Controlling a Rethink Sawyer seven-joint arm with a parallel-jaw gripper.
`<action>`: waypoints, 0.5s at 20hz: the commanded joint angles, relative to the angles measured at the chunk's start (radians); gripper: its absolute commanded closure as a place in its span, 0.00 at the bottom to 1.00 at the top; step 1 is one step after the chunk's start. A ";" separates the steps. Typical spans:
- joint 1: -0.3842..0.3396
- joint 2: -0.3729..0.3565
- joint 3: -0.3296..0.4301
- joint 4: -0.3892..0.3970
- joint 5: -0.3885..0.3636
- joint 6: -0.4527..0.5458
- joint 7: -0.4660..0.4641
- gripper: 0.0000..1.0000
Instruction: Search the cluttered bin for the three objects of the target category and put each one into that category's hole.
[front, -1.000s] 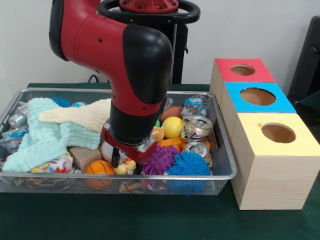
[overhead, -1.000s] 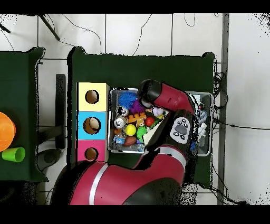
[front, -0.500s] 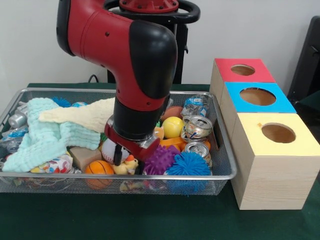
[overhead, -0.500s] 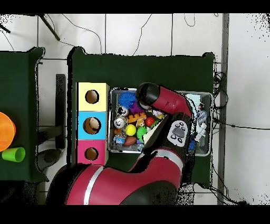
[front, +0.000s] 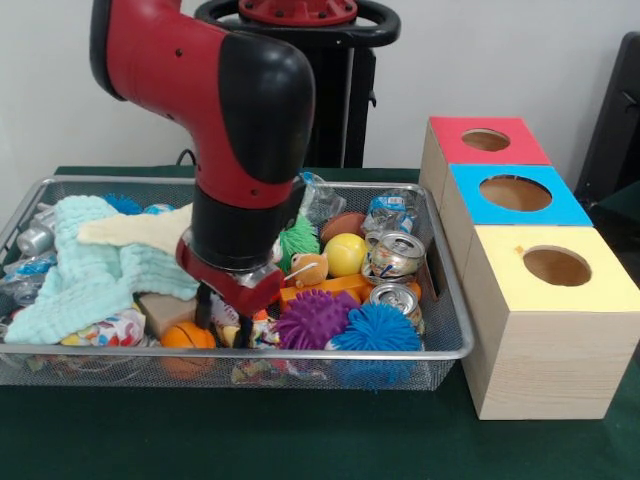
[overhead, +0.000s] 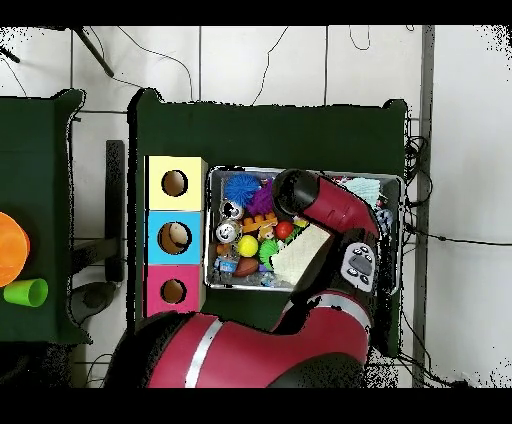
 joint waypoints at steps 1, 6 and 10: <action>-0.085 0.034 0.170 0.130 0.003 -0.094 0.122 0.00; -0.058 0.057 0.153 0.108 0.006 -0.105 0.167 0.00; -0.029 0.064 0.145 0.115 0.018 -0.135 0.208 0.00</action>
